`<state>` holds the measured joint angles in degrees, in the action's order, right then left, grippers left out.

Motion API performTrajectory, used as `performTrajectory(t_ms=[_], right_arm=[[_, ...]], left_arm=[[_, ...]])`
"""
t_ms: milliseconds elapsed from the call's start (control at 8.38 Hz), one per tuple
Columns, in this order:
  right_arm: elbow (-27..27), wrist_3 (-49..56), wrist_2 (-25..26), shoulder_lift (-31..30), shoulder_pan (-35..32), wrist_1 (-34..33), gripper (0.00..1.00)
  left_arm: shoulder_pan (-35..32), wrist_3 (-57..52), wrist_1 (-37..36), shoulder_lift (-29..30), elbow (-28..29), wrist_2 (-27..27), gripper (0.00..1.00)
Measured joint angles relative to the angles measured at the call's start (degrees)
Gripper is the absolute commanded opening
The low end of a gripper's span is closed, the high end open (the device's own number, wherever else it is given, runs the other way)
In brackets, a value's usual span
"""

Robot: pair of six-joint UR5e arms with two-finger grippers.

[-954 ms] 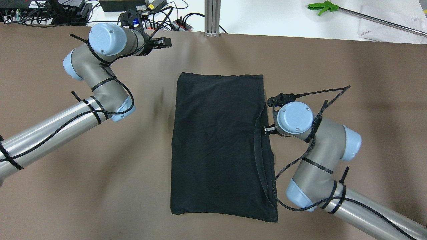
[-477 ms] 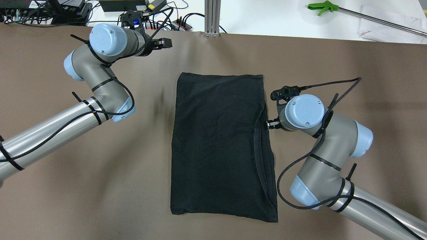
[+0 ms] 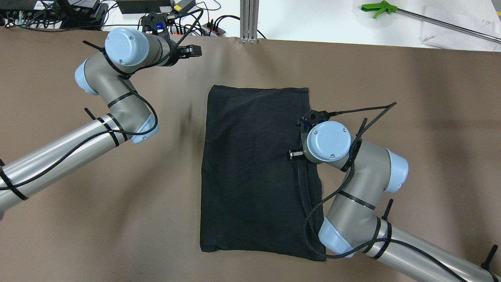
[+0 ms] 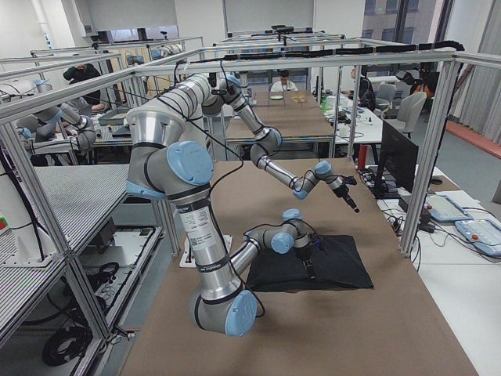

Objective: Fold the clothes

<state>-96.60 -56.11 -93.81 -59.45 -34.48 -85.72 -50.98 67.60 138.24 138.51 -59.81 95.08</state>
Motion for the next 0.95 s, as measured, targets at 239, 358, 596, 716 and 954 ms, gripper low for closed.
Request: performTrajectory(t_ms=[239,358,596,716,954], right_arm=[[-0.2,-1.3,0.3,-0.1,2.4,0.0,0.94],[-0.2,-1.5,0.4,-0.5,3.3,0.1,0.94],[-0.1,-1.3,0.4,-1.7,3.7,0.3,0.94],[-0.1,-0.8,0.3,-2.4,3.4,0.4,0.94],[-0.2,2.5,-0.1,-4.6,1.5,0.7,0.94]], left_arm=[[0.0,0.0,0.0,0.0,0.1,0.0,0.95],[0.0,0.0,0.0,0.0,0.1,0.0,0.95],[-0.1,0.0,0.1,-0.1,0.1,0.0,0.95],[-0.1,0.0,0.1,-0.1,0.1,-0.1,0.95],[-0.1,0.0,0.0,0.0,0.1,-0.7,0.95]])
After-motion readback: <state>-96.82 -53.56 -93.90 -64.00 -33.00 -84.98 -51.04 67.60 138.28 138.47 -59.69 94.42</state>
